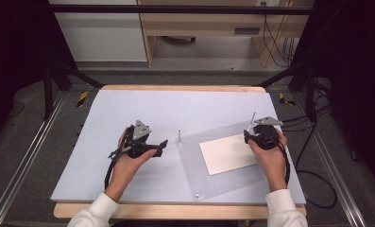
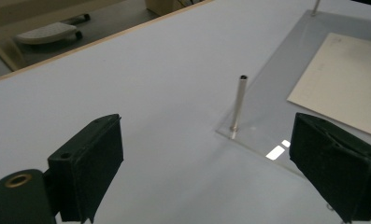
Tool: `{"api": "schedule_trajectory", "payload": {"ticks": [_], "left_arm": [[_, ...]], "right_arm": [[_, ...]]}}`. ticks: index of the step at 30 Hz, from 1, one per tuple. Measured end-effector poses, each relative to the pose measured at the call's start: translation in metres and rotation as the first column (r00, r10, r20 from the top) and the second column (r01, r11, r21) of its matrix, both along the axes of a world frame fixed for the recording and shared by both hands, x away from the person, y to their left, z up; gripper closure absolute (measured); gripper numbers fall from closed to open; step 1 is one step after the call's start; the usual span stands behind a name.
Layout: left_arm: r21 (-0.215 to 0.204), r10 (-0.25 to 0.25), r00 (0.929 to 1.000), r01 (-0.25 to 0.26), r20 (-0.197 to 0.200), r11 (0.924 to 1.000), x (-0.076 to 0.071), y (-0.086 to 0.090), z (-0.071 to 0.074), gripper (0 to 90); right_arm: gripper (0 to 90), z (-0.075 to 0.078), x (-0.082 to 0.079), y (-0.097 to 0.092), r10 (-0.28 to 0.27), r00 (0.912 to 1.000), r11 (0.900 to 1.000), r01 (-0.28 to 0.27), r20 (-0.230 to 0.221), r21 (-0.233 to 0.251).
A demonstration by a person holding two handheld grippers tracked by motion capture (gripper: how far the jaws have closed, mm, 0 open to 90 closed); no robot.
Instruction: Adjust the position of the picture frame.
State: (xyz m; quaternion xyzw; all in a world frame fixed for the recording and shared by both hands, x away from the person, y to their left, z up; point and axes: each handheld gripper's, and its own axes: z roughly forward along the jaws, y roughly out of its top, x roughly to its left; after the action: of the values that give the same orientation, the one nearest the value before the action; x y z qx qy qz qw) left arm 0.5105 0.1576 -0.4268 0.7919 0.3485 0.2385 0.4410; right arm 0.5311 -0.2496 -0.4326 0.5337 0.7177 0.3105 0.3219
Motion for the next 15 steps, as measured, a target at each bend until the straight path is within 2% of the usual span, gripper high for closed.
{"api": "schedule_trajectory", "payload": {"ticks": [2,3,5,6,7,8,9,10,11,12,15], "left_arm": [[0.002,-0.013,0.9999,0.013,-0.004,0.9999,0.001,-0.003,-0.001,12.3],[0.017,-0.035,0.9993,0.035,-0.014,0.9992,0.004,-0.01,-0.003,14.8],[0.032,-0.036,0.9993,0.036,-0.007,0.9988,0.008,-0.015,-0.007,18.7],[0.032,-0.036,0.9993,0.036,-0.007,0.9988,0.008,-0.015,-0.007,22.6],[0.047,-0.039,0.9992,0.039,-0.002,0.9982,0.009,-0.017,-0.009,22.6],[0.051,-0.035,0.9994,0.035,-0.005,0.9981,0.012,-0.018,-0.011,26.1],[0.044,-0.023,0.9996,0.023,-0.018,0.9988,0.013,-0.019,-0.013,28.4],[0.016,-0.015,0.9989,0.016,-0.044,0.9998,0.016,-0.021,-0.017,32.3],[0.016,-0.015,0.9989,0.016,-0.044,0.9998,0.016,-0.021,-0.017,34.6],[0.023,-0.007,0.9989,0.008,-0.047,0.9997,0.016,-0.024,-0.02,35.4],[0.032,-0.003,0.9995,0.004,-0.032,0.9995,0.015,-0.028,-0.023,37.4]], "right_arm": [[43.7,0.001,0.007,-0.004,0.03,0.9992,0.9995,-0.031,-0.025,-0.012],[44.8,0.003,0.012,-0.006,0.047,0.9979,0.9987,-0.047,-0.045,-0.017],[45.3,0.009,0.022,-0.013,0.071,0.9937,0.9974,-0.072,-0.087,-0.007],[45.8,0.013,0.027,-0.016,0.077,0.9925,0.9964,-0.08,-0.095,-0.027],[45.8,0.013,0.027,-0.016,0.077,0.9925,0.9964,-0.08,-0.095,-0.027],[47.4,0.016,0.032,-0.019,0.086,0.9908,0.9939,-0.093,-0.104,-0.059],[47.8,0.02,0.038,-0.022,0.098,0.9879,0.9903,-0.109,-0.12,-0.086],[50.7,0.021,0.047,-0.029,0.115,0.984,0.9886,-0.127,-0.136,-0.08],[50.7,0.021,0.047,-0.029,0.115,0.984,0.9886,-0.127,-0.136,-0.08],[55.3,0.018,0.053,-0.035,0.124,0.9814,0.989,-0.134,-0.147,-0.063],[58.1,0.014,0.056,-0.038,0.117,0.9841,0.9894,-0.127,-0.133,-0.069]]}}
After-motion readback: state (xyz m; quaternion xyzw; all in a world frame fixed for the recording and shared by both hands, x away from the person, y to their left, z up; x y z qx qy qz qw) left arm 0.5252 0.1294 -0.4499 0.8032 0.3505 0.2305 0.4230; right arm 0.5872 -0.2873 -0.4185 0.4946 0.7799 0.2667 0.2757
